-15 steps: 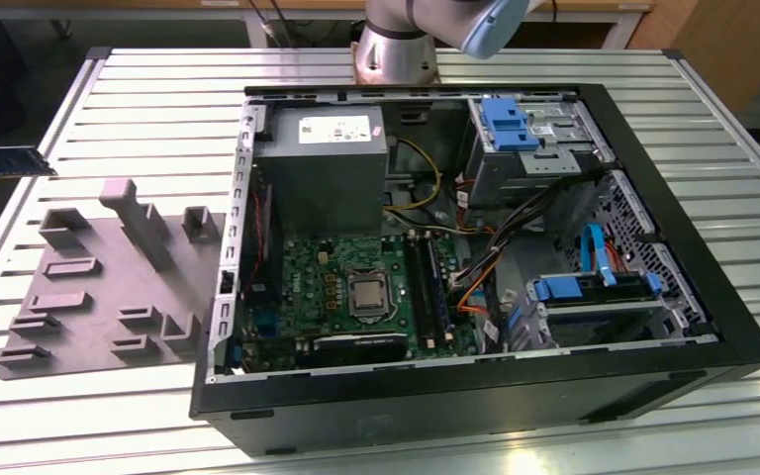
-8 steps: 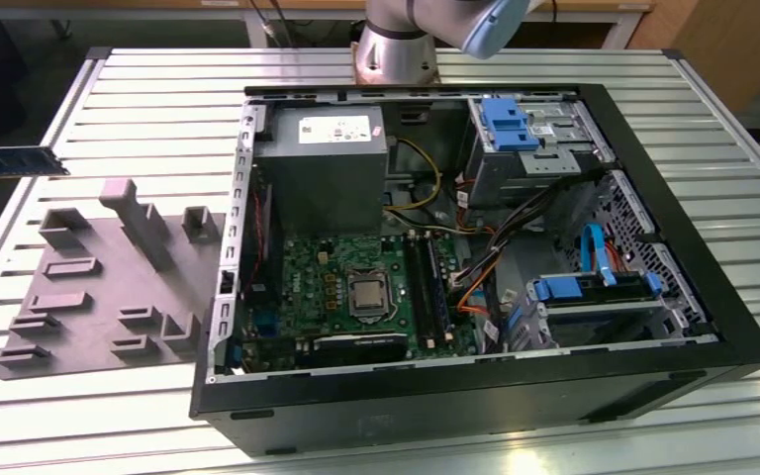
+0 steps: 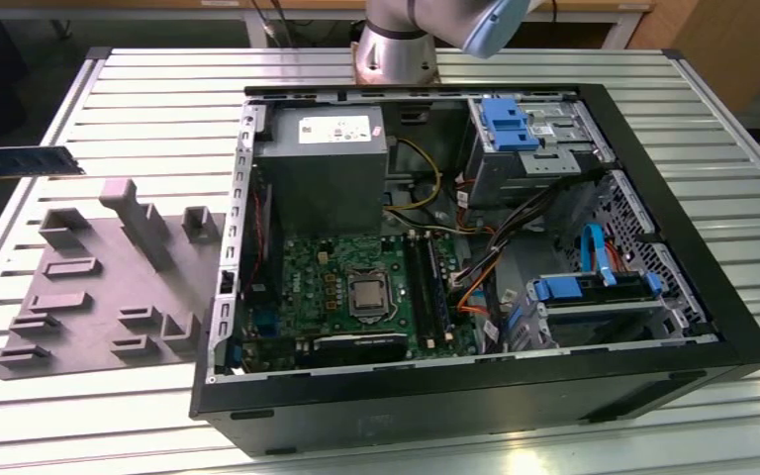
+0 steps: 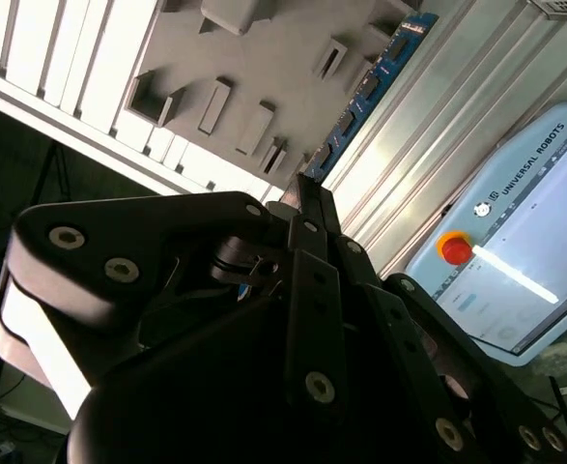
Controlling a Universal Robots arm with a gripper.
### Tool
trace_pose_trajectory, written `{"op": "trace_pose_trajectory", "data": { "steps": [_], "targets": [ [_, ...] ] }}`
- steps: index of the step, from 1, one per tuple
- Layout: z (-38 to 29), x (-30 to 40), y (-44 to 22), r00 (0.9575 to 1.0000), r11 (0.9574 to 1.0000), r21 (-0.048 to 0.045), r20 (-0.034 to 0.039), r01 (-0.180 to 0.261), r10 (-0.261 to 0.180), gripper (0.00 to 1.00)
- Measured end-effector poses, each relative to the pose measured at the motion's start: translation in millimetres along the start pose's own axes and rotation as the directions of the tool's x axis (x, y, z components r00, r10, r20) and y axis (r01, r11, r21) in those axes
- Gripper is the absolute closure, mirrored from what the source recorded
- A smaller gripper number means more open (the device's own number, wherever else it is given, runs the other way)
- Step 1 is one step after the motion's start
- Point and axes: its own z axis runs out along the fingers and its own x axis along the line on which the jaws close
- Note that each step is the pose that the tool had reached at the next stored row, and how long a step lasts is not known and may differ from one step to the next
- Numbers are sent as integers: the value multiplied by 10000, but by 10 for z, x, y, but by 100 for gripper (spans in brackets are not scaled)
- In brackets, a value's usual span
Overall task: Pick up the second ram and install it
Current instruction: 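Pick up the second ram and move it above second insertion slot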
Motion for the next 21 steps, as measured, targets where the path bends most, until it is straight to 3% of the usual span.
{"op": "trace_pose_trajectory", "data": {
  "steps": [21],
  "targets": [
    [-5, 0, -204, 10000, 10000, 0, 0, 0, 0, 89]
  ]
}}
